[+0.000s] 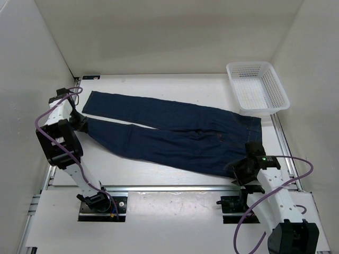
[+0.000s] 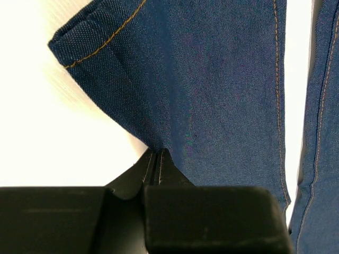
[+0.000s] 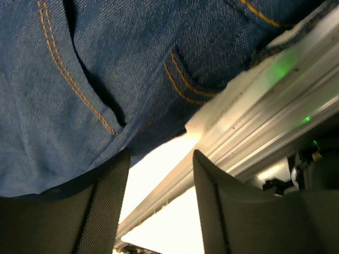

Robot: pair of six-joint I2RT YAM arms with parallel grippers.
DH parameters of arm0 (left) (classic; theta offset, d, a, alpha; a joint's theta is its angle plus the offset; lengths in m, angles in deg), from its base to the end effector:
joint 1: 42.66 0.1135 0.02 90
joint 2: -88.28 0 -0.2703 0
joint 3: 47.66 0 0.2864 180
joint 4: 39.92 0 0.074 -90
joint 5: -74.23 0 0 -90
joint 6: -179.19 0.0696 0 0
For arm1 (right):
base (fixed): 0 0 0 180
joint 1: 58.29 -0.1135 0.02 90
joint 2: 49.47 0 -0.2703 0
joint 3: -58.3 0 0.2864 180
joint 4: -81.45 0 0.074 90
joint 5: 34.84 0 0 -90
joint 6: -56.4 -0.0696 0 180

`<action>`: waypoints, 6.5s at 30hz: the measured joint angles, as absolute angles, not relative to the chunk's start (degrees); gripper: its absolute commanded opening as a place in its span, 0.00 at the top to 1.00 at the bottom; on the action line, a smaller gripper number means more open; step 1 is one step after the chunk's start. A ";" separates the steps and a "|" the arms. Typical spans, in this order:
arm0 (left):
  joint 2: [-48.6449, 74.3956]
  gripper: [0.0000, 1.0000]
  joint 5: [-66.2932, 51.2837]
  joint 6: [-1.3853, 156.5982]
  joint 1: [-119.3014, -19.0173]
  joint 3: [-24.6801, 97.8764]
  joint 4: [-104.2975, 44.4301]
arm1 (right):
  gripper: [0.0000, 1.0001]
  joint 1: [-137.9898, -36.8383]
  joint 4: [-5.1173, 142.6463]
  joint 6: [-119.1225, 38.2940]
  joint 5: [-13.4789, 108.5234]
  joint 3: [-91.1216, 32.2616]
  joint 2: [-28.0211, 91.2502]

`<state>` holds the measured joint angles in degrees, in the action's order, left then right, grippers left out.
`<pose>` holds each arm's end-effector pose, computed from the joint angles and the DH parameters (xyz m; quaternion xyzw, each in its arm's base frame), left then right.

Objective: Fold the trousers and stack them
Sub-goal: Fold the trousers

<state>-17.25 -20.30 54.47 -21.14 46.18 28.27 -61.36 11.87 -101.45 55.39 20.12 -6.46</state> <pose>0.3683 0.1511 0.1748 -0.4722 0.8762 0.0290 0.0921 0.1461 0.0076 0.1354 0.5310 0.8365 0.0771 0.1116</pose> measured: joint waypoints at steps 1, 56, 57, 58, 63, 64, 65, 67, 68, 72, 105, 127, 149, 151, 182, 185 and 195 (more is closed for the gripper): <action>-17.25 0.90 -20.30 54.49 -21.14 46.18 28.27 | 0.48 -61.36 12.43 -101.65 55.35 20.60 -6.33; -10.41 0.90 -19.12 55.49 -21.40 53.27 35.50 | 1.00 -63.22 20.02 -102.42 63.72 18.72 4.01; -10.41 0.90 -19.03 55.49 -21.43 53.88 35.74 | 1.00 -63.24 18.92 -102.35 64.55 17.78 2.85; -10.41 0.90 -18.97 55.49 -21.43 54.45 36.07 | 1.00 -63.26 17.37 -102.09 65.51 16.45 1.41; -10.24 0.90 -19.38 55.47 -21.43 56.06 38.23 | 1.00 -63.28 11.78 -100.21 71.26 6.13 -6.66; -10.00 0.90 -19.58 55.47 -21.43 56.06 38.60 | 1.00 -63.28 11.28 -99.86 71.94 4.29 -7.73; -9.54 0.90 -19.80 55.41 -21.43 55.98 38.98 | 1.00 -63.30 10.60 -99.51 72.40 2.76 -8.54; -7.88 0.90 -20.08 55.28 -21.43 55.78 39.74 | 1.00 -63.30 8.59 -99.14 73.10 0.45 -9.39; -6.70 0.90 -20.26 55.25 -21.43 55.67 40.11 | 1.00 -63.28 7.62 -99.05 73.34 -0.34 -9.46; -1.50 0.90 -20.69 55.34 -21.40 55.67 41.16 | 1.00 -63.30 4.65 -98.55 74.45 -3.12 -9.74; -40.69 0.90 -21.74 56.17 -28.00 97.22 44.09 | 1.00 -63.89 25.37 -85.50 79.24 -29.19 37.43; -46.67 0.16 -21.24 63.36 -35.83 108.76 30.34 | 0.25 -61.14 30.09 -82.59 83.39 -25.93 37.51; -43.77 0.24 -16.32 61.77 -25.82 78.31 33.18 | 0.28 -42.54 33.70 -84.30 50.98 5.32 18.74; -45.58 0.25 -16.26 61.66 -26.32 80.43 33.21 | 0.28 -41.27 33.85 -84.08 50.78 5.69 19.13; -48.97 0.90 -12.72 58.64 -27.13 82.45 32.66 | 0.99 -35.79 35.51 -83.66 56.42 3.97 25.71; -44.97 0.90 -13.46 58.31 -26.91 75.67 31.30 | 0.99 -35.44 31.41 -83.38 58.34 3.18 22.65; -25.69 0.90 -18.60 58.73 -26.58 53.18 30.43 | 0.71 -27.90 20.89 -78.37 58.78 3.42 9.97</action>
<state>-25.69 -18.60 58.73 -26.58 53.18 30.43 -27.90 20.89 -78.37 58.78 3.42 9.97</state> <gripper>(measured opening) 0.111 0.133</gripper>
